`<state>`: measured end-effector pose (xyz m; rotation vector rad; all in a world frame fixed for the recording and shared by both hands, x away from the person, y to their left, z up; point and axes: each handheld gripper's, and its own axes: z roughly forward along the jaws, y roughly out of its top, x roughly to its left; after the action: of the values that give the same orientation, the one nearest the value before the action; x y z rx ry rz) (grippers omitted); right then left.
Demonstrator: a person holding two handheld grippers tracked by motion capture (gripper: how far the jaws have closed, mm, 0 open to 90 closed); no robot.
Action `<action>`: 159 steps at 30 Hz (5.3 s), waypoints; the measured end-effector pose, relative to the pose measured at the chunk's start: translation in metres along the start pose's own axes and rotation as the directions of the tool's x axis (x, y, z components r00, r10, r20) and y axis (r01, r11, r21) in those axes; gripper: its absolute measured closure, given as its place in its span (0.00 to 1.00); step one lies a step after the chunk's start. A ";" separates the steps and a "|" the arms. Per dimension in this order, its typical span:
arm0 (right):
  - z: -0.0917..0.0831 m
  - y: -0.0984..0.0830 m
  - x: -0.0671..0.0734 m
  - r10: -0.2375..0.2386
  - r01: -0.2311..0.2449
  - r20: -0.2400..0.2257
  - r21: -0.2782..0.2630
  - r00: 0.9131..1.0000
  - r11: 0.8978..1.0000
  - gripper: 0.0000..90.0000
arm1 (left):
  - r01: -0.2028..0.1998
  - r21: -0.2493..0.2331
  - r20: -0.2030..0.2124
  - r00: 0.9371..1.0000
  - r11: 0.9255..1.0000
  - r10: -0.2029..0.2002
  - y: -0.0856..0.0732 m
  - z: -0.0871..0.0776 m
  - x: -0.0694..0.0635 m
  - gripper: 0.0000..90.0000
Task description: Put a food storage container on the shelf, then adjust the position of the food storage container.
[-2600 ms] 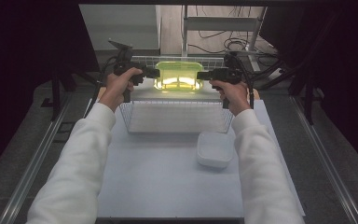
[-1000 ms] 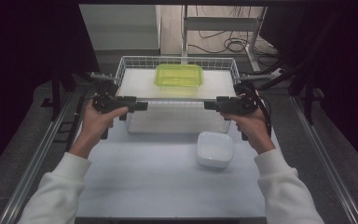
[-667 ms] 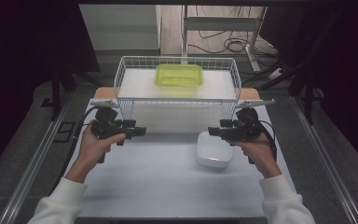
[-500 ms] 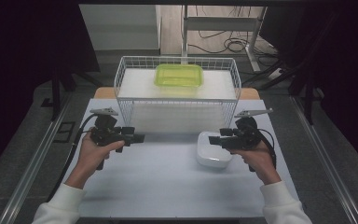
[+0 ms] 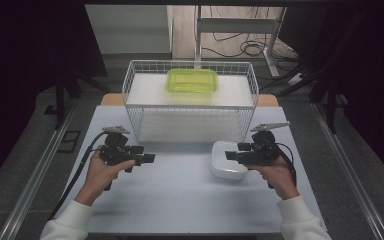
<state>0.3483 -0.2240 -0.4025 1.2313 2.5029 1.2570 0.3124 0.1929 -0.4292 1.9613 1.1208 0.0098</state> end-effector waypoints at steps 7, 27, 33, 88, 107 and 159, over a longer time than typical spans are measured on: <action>0.003 0.001 -0.006 0.008 -0.008 0.020 0.005 1.000 1.000 0.37 | -0.005 0.017 -0.012 1.000 1.000 0.005 -0.003 -0.001 -0.003 0.34; 0.010 0.007 -0.034 0.051 -0.060 0.135 0.064 0.989 0.996 0.47 | 0.015 0.026 0.009 1.000 1.000 -0.015 -0.001 -0.001 0.002 0.34; 0.017 0.016 -0.043 0.034 -0.052 0.173 0.104 0.984 0.993 0.55 | 0.016 0.050 0.020 1.000 0.999 -0.017 -0.005 0.004 0.003 0.33; 0.067 0.008 -0.046 -0.002 -0.085 0.256 0.329 0.967 0.940 0.99 | 0.027 0.109 0.044 0.999 0.994 -0.032 -0.010 0.017 0.006 0.34; 0.097 0.011 -0.001 -0.067 0.020 0.126 0.346 0.990 0.938 0.99 | 0.028 0.102 0.043 0.999 0.994 -0.033 -0.010 0.013 0.007 0.34; 0.039 -0.027 0.001 0.121 -0.126 0.049 0.104 0.991 0.987 0.35 | 0.063 0.052 0.043 0.997 0.997 -0.066 -0.011 0.015 0.003 0.31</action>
<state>0.3467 -0.2076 -0.4475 1.4418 2.5287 1.1213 0.3121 0.1876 -0.4474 1.9594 1.1647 -0.0973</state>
